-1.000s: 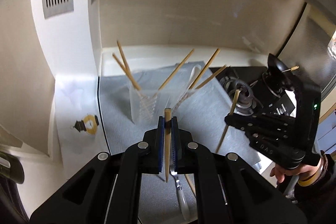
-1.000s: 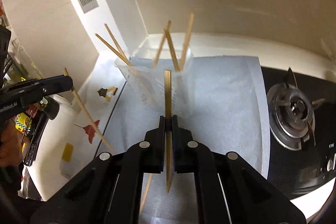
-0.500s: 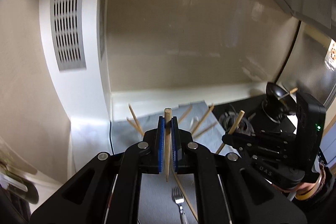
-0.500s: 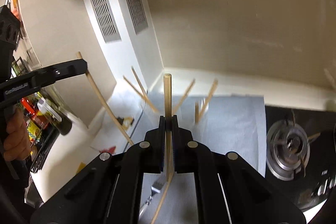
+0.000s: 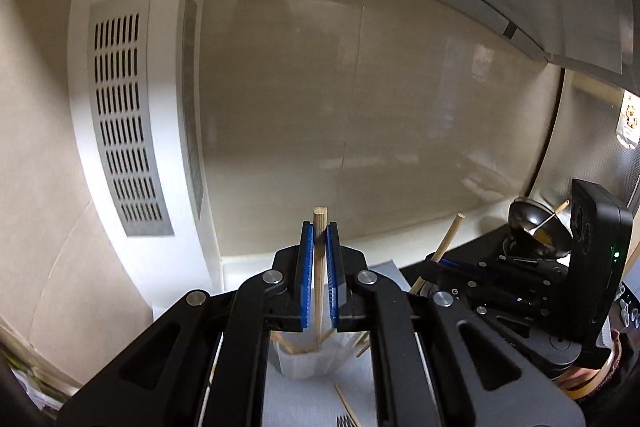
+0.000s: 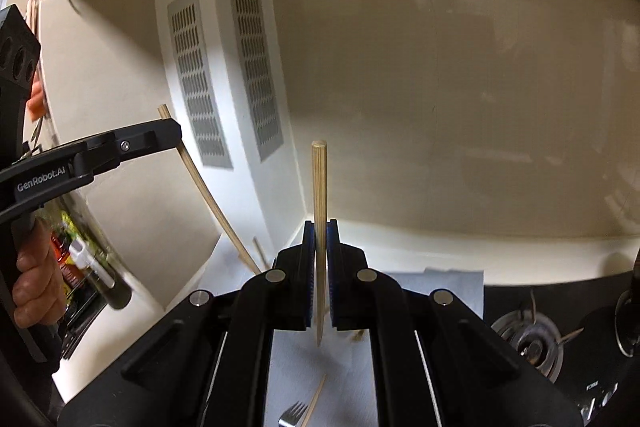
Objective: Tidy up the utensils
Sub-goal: 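Open the left tool over the holder while the right tool releases its chopstick, then move both tools down toward the last chopstick and the fork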
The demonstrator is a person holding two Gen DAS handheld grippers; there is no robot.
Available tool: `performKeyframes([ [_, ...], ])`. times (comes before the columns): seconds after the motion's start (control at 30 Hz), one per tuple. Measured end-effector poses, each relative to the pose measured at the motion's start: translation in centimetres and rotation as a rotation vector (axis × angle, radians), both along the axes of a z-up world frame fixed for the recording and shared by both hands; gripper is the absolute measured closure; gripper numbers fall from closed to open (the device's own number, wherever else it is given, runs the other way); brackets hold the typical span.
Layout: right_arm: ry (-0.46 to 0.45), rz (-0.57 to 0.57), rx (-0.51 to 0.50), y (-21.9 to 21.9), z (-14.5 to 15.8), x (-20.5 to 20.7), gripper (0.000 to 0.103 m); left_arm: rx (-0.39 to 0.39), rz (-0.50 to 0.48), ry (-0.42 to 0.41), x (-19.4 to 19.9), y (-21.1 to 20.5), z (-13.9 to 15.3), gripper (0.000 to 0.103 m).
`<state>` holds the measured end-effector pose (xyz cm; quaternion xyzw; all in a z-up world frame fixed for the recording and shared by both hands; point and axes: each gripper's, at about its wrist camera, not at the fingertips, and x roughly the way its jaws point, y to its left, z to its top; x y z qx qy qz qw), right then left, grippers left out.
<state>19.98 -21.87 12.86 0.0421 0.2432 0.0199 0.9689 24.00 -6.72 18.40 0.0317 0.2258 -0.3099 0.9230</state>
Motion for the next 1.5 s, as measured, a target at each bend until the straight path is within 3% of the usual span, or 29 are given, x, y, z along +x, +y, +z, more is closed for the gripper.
performKeyframes([
  [0.27, -0.039, -0.056, -0.028, -0.3, -0.7, 1.5, 0.097, -0.002, 0.023, -0.004, 1.8, -0.9, -0.8, 0.097],
  [0.57, 0.02, -0.079, 0.015, -0.9, -4.5, 2.7, 0.097, 0.025, 0.038, 0.091, 4.5, -1.5, -5.6, 0.096],
  [0.83, 0.059, -0.081, 0.014, -0.5, -6.0, 3.3, 0.097, 0.07, 0.073, 0.132, 5.6, -1.5, -8.4, 0.096],
  [0.9, 0.076, -0.084, 0.016, -0.4, -6.3, 3.4, 0.093, 0.077, 0.079, 0.134, 5.8, -1.5, -8.9, 0.096],
  [0.97, 0.103, -0.08, 0.02, -0.3, -6.6, 3.5, 0.078, 0.101, 0.083, 0.15, 5.9, -1.6, -9.4, 0.094],
  [1.0, 0.107, -0.083, 0.024, -0.3, -6.8, 3.2, 0.058, 0.112, 0.083, 0.158, 5.9, -1.7, -9.5, 0.085],
  [1.03, 0.107, -0.087, 0.026, -0.2, -6.9, 2.8, 0.047, 0.128, 0.088, 0.158, 5.6, -1.6, -9.5, 0.059],
  [1.07, 0.108, -0.085, 0.026, -0.1, -7.0, 2.6, 0.046, 0.134, 0.089, 0.146, 5.2, -1.4, -9.5, 0.041],
  [1.1, 0.111, -0.078, 0.025, 0.0, -7.2, 2.0, 0.045, 0.143, 0.107, 0.113, 4.3, -1.0, -9.4, 0.013],
  [1.13, 0.115, -0.074, 0.026, 0.2, -7.4, 1.3, 0.041, 0.153, 0.13, 0.09, 3.7, -0.7, -9.3, 0.008],
  [1.2, 0.13, -0.072, 0.022, 0.4, -7.8, -0.2, 0.037, 0.183, 0.145, 0.072, 2.3, 0.2, -9.7, 0.007],
  [1.27, 0.157, -0.065, 0.012, 0.7, -8.6, -1.8, 0.035, 0.213, 0.147, 0.105, 1.4, 0.8, -10.6, 0.007],
  [1.33, 0.193, -0.062, 0.003, 0.9, -9.6, -3.1, 0.031, 0.25, 0.17, 0.155, 0.6, 1.6, -12.4, 0.007],
  [1.5, 0.36, -0.063, 0.006, 1.4, -14.1, -4.5, 0.03, 0.318, 0.197, 0.295, -1.1, 2.9, -16.7, 0.007],
])
